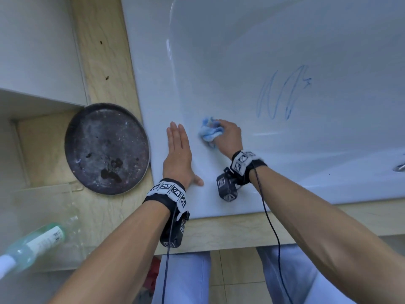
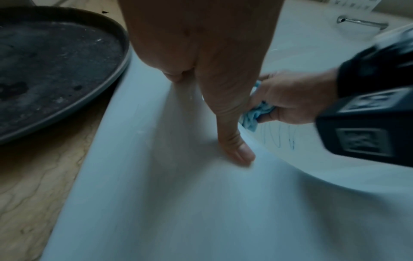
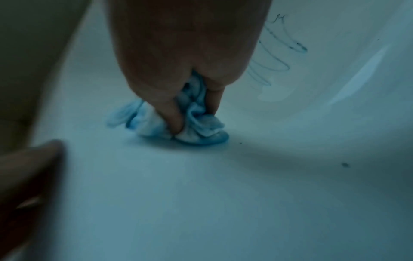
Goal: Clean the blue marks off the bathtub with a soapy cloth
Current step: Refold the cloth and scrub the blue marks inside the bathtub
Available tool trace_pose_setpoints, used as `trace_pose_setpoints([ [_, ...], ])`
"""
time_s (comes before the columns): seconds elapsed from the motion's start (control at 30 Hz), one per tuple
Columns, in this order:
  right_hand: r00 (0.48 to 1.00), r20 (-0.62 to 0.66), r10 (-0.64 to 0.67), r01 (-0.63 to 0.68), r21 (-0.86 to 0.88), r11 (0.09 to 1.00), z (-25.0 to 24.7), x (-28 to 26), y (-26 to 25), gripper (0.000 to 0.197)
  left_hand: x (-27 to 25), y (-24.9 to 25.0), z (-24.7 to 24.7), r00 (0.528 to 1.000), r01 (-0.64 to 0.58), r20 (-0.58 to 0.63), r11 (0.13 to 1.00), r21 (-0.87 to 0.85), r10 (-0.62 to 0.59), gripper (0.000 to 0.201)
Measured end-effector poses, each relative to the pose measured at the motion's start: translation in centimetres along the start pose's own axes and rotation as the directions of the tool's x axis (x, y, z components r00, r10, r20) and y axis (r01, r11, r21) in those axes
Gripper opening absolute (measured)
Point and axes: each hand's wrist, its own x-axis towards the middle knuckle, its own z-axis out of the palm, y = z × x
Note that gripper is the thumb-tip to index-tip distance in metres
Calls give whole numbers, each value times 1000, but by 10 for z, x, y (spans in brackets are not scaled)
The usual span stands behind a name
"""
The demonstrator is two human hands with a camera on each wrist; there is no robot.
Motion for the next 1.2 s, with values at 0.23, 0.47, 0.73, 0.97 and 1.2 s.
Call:
trace_pose_setpoints([
  [0.23, 911, -193, 363, -338, 149, 929, 3, 104, 70, 77, 2, -3, 8, 1000, -1, -28, 999, -33, 0, 175],
  [0.47, 952, -19, 305, -305, -124, 944, -20, 26, 42, 46, -1, 4, 1, 999, 47, -5, 996, -77, -48, 175],
  [0.73, 793, 414, 446, -310, -356, 882, -85, -24, 25, 65, -8, 14, -7, 998, 69, -4, 997, -37, -70, 176],
  [0.97, 864, 206, 459, -456, -61, 888, -130, -48, 39, 69, -9, 33, -13, 988, 144, 25, 968, 205, -152, 169],
  [1.2, 895, 151, 420, -432, 58, 900, -226, -27, 48, 81, 2, 175, 20, 969, -186, 171, 982, 30, 178, 87],
])
